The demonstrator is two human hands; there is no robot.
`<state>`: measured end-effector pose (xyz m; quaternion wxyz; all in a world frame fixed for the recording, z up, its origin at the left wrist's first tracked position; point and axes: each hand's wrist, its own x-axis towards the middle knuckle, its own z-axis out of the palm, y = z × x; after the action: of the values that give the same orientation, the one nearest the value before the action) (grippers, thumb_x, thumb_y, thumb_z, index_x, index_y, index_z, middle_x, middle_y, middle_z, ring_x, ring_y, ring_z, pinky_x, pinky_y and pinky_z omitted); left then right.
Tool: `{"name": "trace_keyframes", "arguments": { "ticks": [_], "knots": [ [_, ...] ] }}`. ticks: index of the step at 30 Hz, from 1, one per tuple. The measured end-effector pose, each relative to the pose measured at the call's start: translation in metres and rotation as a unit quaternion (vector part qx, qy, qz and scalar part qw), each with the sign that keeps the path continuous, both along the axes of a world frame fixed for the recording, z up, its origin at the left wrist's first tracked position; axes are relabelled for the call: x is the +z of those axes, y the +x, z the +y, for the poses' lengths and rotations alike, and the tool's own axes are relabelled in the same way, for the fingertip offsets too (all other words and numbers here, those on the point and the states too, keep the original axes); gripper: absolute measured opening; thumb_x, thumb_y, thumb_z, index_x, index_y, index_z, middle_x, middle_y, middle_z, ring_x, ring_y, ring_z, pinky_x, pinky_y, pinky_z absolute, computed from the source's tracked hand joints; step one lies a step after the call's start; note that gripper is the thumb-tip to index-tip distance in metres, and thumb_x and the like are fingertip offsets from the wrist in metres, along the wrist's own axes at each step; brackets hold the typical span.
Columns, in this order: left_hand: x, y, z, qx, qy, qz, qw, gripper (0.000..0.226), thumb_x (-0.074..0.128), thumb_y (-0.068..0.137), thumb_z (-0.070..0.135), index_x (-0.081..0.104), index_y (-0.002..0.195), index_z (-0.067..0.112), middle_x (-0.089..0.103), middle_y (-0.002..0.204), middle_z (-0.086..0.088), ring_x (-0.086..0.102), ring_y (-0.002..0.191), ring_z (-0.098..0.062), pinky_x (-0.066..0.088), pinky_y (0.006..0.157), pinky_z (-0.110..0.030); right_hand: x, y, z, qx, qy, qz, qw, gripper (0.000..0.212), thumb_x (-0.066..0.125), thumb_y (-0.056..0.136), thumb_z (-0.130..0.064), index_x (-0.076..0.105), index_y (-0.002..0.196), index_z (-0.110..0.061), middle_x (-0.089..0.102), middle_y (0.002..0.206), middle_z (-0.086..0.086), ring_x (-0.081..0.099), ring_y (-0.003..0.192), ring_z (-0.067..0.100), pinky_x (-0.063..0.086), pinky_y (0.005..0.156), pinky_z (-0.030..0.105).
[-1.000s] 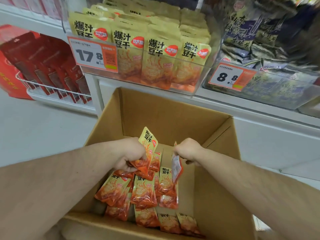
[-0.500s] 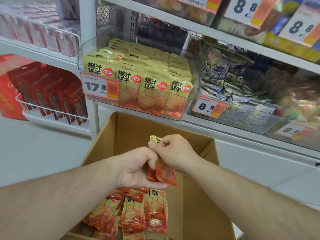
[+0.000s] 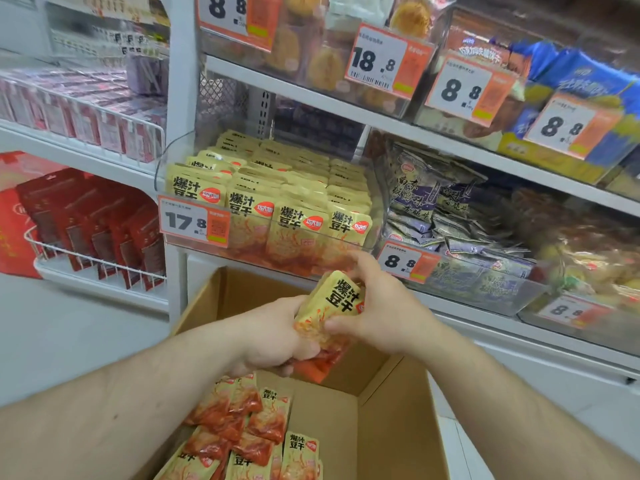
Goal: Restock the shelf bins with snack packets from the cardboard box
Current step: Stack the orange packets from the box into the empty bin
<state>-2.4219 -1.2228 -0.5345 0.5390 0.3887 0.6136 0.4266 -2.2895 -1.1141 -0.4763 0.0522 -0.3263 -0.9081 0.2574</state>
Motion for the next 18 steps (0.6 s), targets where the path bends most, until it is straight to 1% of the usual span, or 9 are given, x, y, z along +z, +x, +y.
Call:
{"name": "trace_keyframes", "arguments": {
  "ticks": [1,3,5,6,9,11,14,16,18],
  "knots": [
    [0.004,-0.002,0.002,-0.012,0.012,0.037,0.999,0.036,0.060,0.092,-0.001,0.061,0.109,0.031,0.062,0.076,0.004,0.050,0.062,-0.012,0.044,0.053,-0.025,0.002,0.001,0.003,0.017,0.011,-0.005,1.000,0.083,0.084,0.075,-0.033,0.036,0.143,-0.031,0.055,0.120,-0.016,0.056,0.109,0.007,0.046,0.086,0.019],
    [0.013,-0.005,0.005,-0.025,0.032,0.104,0.994,0.033,0.060,0.093,0.001,0.060,0.105,0.031,0.060,0.073,0.006,0.051,0.053,-0.006,0.045,0.054,-0.024,0.004,0.002,0.006,0.046,0.042,0.005,0.998,0.053,0.082,0.077,-0.032,0.055,0.123,-0.031,0.065,0.107,-0.013,0.061,0.098,0.007,0.051,0.085,0.028],
    [0.024,-0.007,0.007,-0.017,0.053,0.150,0.987,0.031,0.063,0.092,0.005,0.059,0.103,0.033,0.061,0.075,0.006,0.052,0.052,-0.003,0.046,0.056,-0.022,0.011,0.002,0.007,0.060,0.063,0.032,0.996,0.027,0.081,0.079,-0.029,0.062,0.099,-0.034,0.066,0.090,-0.018,0.060,0.082,0.001,0.049,0.077,0.025],
    [0.029,-0.008,0.009,-0.005,0.066,0.172,0.983,0.029,0.066,0.091,0.008,0.059,0.102,0.034,0.063,0.077,0.008,0.054,0.055,-0.002,0.047,0.057,-0.021,0.017,0.002,0.009,0.062,0.067,0.047,0.995,0.024,0.081,0.079,-0.027,0.064,0.091,-0.037,0.066,0.084,-0.020,0.060,0.079,-0.001,0.048,0.075,0.023],
    [0.044,-0.018,0.015,0.074,0.122,0.282,0.949,0.030,0.070,0.086,0.021,0.057,0.109,0.036,0.066,0.098,0.012,0.061,0.081,-0.002,0.046,0.071,-0.020,0.044,0.002,0.024,0.020,0.077,0.112,0.991,0.026,0.083,0.076,-0.021,0.066,0.086,-0.039,0.070,0.083,-0.019,0.066,0.081,-0.001,0.054,0.079,0.026],
    [0.050,-0.028,0.017,0.120,0.130,0.371,0.912,0.043,0.067,0.087,0.026,0.052,0.127,0.033,0.062,0.121,0.011,0.058,0.109,-0.009,0.046,0.092,-0.027,0.068,0.002,0.037,-0.017,0.085,0.165,0.982,0.026,0.082,0.078,-0.019,0.066,0.088,-0.036,0.072,0.085,-0.015,0.069,0.082,0.005,0.056,0.078,0.030],
    [0.045,-0.041,0.017,0.126,0.061,0.518,0.844,0.063,0.061,0.091,0.030,0.032,0.148,0.029,0.033,0.155,0.007,0.025,0.145,-0.017,0.028,0.117,-0.049,0.098,-0.003,0.048,-0.018,0.179,0.152,0.972,0.024,0.081,0.080,-0.022,0.064,0.086,-0.038,0.067,0.085,-0.019,0.065,0.083,0.007,0.048,0.077,0.026],
    [0.040,-0.046,0.019,0.105,0.024,0.565,0.818,0.068,0.055,0.094,0.029,0.022,0.153,0.028,0.009,0.165,0.009,-0.002,0.152,-0.016,0.015,0.118,-0.053,0.112,-0.013,0.051,-0.001,0.257,0.071,0.964,0.019,0.078,0.082,-0.026,0.067,0.095,-0.033,0.067,0.091,-0.013,0.062,0.088,0.013,0.047,0.079,0.028],
    [0.036,-0.047,0.020,0.089,0.007,0.578,0.811,0.068,0.048,0.095,0.025,0.016,0.155,0.027,-0.003,0.166,0.010,-0.013,0.151,-0.016,0.010,0.118,-0.053,0.119,-0.031,0.053,0.023,0.335,-0.035,0.941,0.022,0.076,0.082,-0.029,0.068,0.102,-0.029,0.069,0.096,-0.007,0.063,0.092,0.020,0.054,0.080,0.036]
  ]
}}
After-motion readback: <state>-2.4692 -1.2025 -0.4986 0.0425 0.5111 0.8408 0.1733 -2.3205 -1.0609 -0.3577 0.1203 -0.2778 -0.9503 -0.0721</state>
